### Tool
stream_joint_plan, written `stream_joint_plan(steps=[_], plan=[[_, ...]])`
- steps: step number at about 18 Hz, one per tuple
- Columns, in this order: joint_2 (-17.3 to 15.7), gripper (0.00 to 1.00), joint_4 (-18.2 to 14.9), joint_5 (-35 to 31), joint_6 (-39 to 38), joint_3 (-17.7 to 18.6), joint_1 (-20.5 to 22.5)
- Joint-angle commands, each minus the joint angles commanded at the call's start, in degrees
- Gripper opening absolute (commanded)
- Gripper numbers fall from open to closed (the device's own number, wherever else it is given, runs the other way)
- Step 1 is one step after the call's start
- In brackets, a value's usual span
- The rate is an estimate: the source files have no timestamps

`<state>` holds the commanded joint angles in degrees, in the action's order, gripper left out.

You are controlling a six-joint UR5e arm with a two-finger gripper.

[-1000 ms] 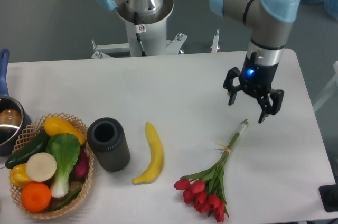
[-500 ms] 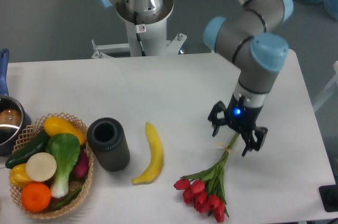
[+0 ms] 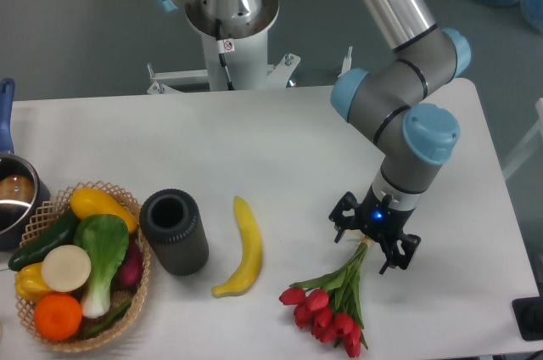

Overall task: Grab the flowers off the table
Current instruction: 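Lower the open gripper over the tied tulip stems, then close the gripper around the tulip stems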

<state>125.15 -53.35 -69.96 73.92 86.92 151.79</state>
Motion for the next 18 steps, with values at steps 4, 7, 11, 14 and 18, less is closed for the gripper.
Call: stream_joint_plan(steps=[4, 7, 11, 14, 18], plan=[[1.05, 1.0, 0.09, 0.09, -1.05, -0.17, 0.09], [2.2, 1.0, 1.93, 0.09, -2.37, -0.26, 0.09], [2.9, 1.0, 2.29, 0.26, -3.08, -0.7, 0.0], [3.35, 1.0, 2.37, 0.35, -3.69, -0.7, -0.17], [3.43, 0.96, 2.46, 0.35, -3.6, -0.7, -0.35]])
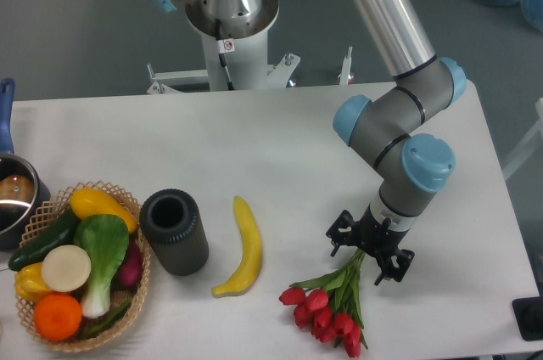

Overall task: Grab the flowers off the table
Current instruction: 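Close the gripper around the tulip stems, then lift the grasped tulips up off the table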

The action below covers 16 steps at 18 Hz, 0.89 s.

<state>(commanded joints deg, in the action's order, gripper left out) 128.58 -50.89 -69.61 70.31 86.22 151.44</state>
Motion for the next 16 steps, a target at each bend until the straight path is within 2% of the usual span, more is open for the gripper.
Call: stream_joint_plan(steps=[1, 2, 3, 16], plan=[[0.0, 0.88, 0.0, 0.0, 0.0, 0.0, 0.0], [0.09, 0.75, 0.0, -0.09, 0.0, 0.0, 0.0], [0.0, 0.68, 0.0, -0.09, 0.0, 0.0, 0.0], [-0.53, 0.28, 0.35, 0.26, -0.18, 0.61, 0.0]])
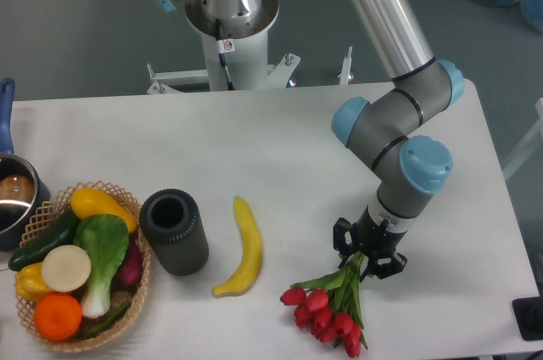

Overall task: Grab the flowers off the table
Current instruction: 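Lift the grasped tulips up off the table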

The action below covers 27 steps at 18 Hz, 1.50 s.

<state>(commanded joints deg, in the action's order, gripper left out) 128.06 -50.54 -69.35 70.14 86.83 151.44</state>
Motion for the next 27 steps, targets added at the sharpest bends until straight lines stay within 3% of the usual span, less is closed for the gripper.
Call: stream_joint_plan(steps=[6, 11, 16, 18, 22, 27], plan=[[-1.14, 0.26, 0.0, 0.0, 0.09, 0.09, 0.0], [-5.09, 0.26, 0.0, 1.84, 0.26, -0.08, 0.0], [-11.42, 0.27, 0.0, 15.09, -0.96, 0.0, 3.33], [-12.48, 0.26, 0.0, 19.32, -3.24, 0.0, 4.56], [-14.32, 0.27, 0.0, 20.83, -3.6, 0.0, 6.5], [-15.11, 0.27, -0.09, 27.59, -3.87, 1.14, 9.48]])
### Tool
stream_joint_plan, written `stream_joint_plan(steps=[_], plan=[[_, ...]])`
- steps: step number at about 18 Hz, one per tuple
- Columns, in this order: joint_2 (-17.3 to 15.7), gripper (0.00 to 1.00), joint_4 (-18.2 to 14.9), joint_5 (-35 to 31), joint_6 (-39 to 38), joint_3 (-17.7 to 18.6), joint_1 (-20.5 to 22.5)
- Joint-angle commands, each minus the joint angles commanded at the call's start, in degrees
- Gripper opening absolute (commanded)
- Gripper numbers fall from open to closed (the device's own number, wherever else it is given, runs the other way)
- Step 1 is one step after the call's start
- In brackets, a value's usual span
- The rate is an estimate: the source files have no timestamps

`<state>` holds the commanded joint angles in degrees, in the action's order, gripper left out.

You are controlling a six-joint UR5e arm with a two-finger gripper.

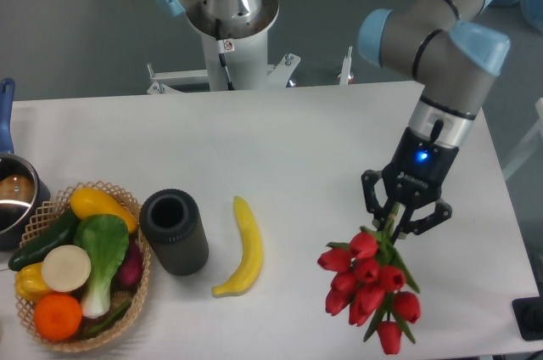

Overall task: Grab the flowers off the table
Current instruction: 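Lift the grasped tulips up off the table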

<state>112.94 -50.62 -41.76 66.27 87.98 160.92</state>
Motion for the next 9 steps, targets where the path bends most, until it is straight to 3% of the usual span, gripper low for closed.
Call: stream_joint_plan(steps=[9], plan=[[-1.23, 0.26, 0.09, 1.5, 0.0, 1.58, 0.89]])
